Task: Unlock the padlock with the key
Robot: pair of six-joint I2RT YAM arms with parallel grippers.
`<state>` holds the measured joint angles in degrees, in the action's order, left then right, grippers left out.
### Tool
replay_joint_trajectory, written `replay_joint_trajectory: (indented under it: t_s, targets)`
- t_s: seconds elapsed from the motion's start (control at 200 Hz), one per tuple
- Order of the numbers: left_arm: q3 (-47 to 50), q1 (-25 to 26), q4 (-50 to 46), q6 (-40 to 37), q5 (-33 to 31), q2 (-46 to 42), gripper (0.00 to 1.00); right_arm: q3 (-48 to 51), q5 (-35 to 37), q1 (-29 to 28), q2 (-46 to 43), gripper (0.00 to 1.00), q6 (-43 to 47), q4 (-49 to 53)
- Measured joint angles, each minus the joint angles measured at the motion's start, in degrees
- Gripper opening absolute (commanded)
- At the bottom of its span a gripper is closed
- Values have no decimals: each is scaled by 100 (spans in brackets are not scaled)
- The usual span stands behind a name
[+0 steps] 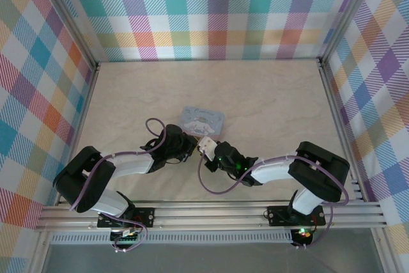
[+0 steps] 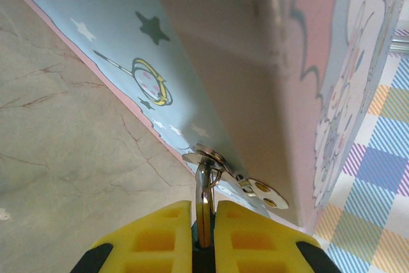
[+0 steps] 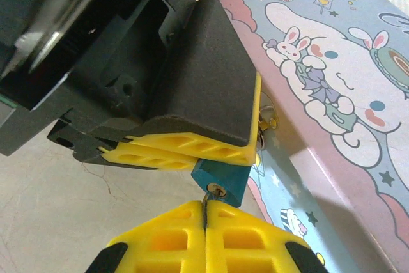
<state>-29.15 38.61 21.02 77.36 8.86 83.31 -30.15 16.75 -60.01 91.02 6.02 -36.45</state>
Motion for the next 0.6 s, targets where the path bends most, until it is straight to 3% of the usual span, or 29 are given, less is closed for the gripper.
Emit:
replay_joint_trajectory:
  t_s: [0.125, 0.435, 0.6]
  targets:
    - [-2, 0, -9, 0, 2, 0, 0, 4, -50, 11, 0, 0, -70, 2]
    - [-164, 4, -245, -179, 4, 35, 30, 50, -50, 85, -2, 0, -98, 4]
    - [-254, 17, -577, -361, -26, -59, 40, 116, -63, 216, -11, 0, -227, 4]
